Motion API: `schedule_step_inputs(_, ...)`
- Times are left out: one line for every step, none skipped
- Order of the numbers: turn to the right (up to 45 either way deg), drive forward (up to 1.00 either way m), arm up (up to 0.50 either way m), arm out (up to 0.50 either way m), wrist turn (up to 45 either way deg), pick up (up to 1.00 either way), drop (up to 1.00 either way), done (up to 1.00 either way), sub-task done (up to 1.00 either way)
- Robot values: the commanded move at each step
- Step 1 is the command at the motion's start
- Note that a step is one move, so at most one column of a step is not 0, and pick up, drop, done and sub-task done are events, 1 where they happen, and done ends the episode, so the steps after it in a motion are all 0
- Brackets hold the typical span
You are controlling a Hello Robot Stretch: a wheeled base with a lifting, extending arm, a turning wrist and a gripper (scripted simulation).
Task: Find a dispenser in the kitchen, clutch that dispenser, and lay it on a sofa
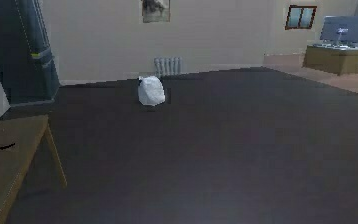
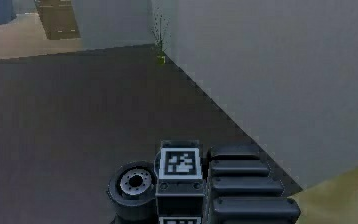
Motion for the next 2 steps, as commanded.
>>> schedule_step_inputs(45.0, 0.0, 0.0, 0.0, 0.0, 0.0, 0.0, 0.0, 0.0)
schedule_step_inputs(0.0, 1.0, 0.0, 0.0, 0.0, 0.0, 0.0, 0.0, 0.0)
